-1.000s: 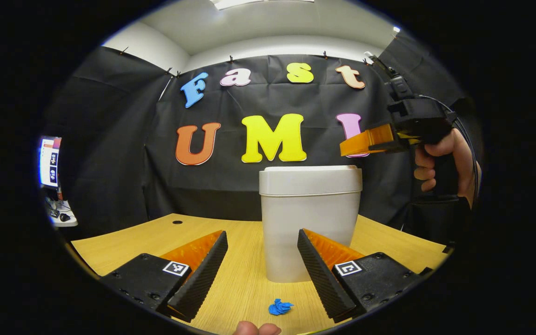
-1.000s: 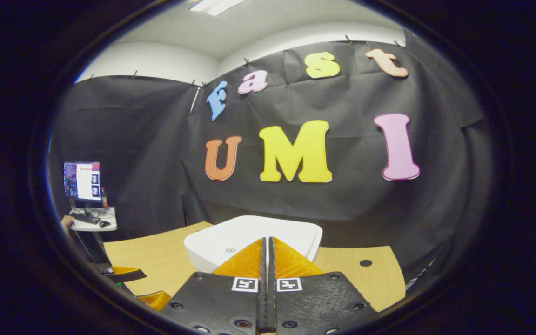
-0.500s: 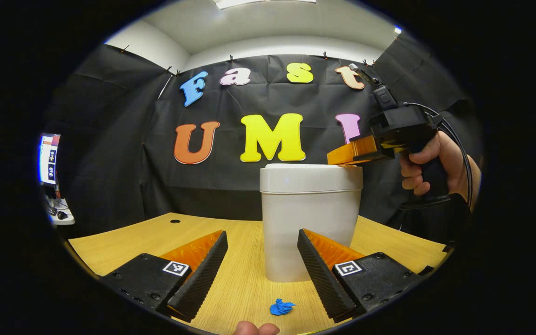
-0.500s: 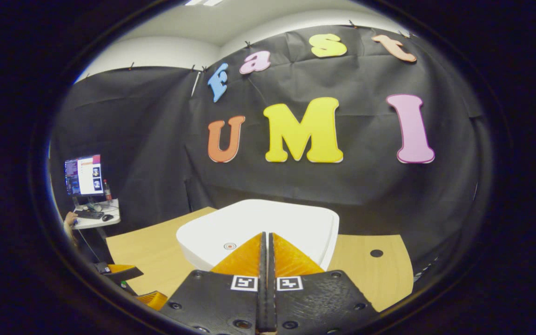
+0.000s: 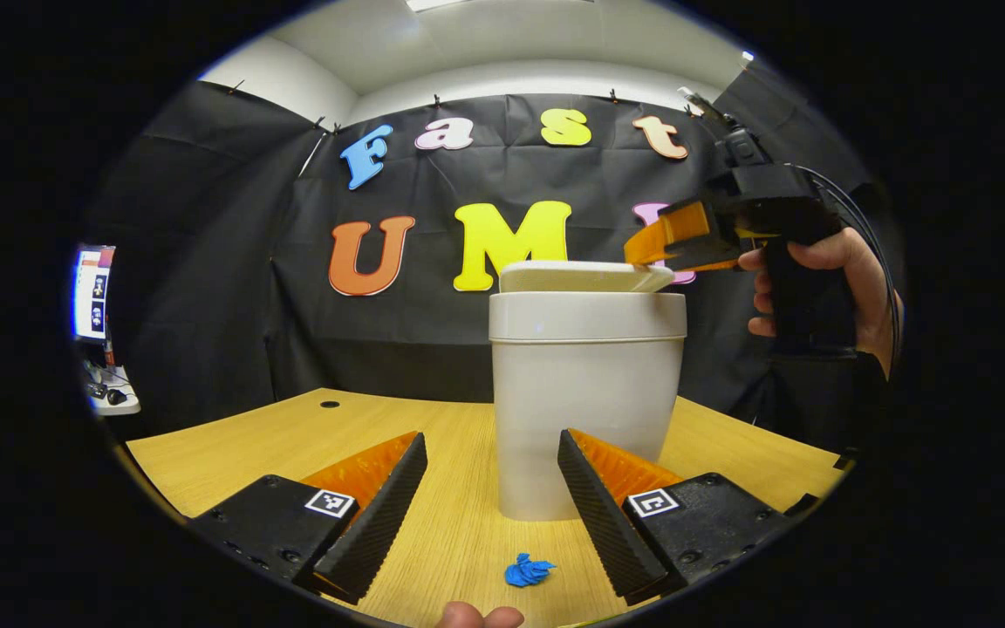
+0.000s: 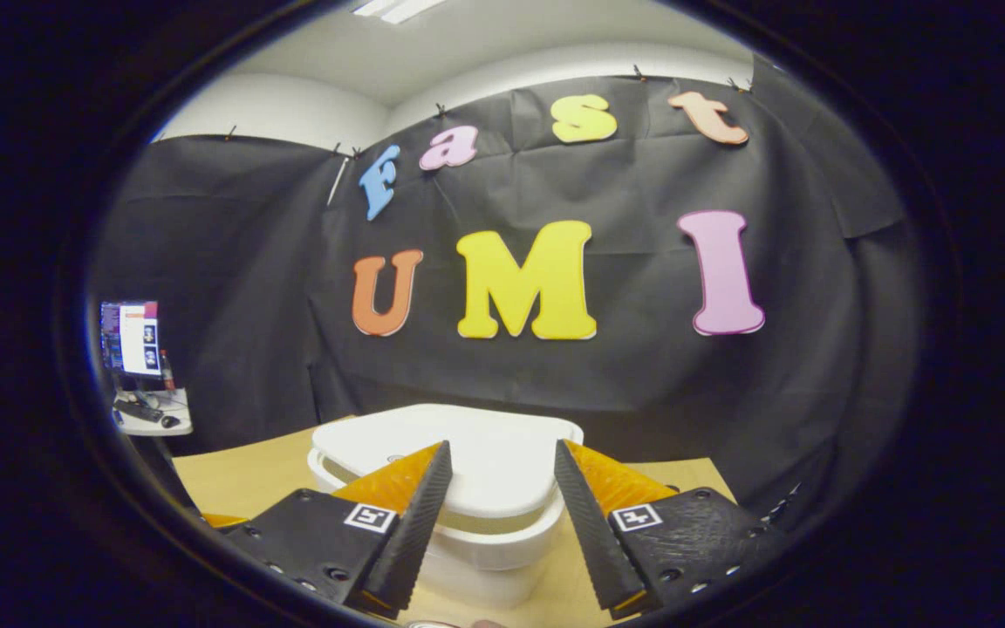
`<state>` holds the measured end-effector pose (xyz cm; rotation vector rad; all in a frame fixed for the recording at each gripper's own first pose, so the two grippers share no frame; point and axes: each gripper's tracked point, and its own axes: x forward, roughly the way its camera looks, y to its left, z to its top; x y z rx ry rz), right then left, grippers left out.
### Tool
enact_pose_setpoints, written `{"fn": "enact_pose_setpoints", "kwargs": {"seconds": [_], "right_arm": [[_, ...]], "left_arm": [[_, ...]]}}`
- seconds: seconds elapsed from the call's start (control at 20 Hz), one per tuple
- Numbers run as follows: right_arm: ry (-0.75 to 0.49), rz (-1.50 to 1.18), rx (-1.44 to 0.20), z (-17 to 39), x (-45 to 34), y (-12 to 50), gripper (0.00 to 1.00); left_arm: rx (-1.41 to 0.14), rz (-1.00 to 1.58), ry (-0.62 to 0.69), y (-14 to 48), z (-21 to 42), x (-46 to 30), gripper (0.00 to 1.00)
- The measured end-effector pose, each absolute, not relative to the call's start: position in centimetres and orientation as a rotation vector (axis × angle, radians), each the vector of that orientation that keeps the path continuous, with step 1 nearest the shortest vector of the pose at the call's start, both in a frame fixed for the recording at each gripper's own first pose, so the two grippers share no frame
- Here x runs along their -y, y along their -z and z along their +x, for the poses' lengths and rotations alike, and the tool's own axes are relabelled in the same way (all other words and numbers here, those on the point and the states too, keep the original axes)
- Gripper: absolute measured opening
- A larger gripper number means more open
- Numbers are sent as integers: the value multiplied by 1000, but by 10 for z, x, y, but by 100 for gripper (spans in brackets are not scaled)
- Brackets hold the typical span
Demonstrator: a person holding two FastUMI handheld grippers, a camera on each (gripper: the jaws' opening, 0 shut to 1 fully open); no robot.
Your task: Press the lid of the desktop garbage bin to open it, pick up the crumpled paper on the desktop and throw it into the bin, then pick up the pop can on the desktop and drop it into the bin, and finally close the garbage bin lid.
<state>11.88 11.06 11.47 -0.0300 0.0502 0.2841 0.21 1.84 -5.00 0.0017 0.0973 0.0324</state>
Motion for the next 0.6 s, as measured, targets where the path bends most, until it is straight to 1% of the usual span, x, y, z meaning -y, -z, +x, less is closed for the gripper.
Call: {"fn": "enact_pose_setpoints", "kwargs": {"seconds": [0.05, 0.15, 0.3, 0.6], "right_arm": [[-293, -22, -14, 114, -110, -124, 82], [-307, -23, 25, 104, -110, -132, 89], [-330, -7, 42, 89, -112, -130, 92], [-288, -40, 60, 62, -94, -101, 92]], "left_arm": [[-99, -4, -36, 51, 1, -19, 98], [-105, -10, -41, 52, -1, -21, 98], [-120, -4, -59, 58, -1, -27, 98], [-186, -35, -65, 83, -9, -35, 98]]}}
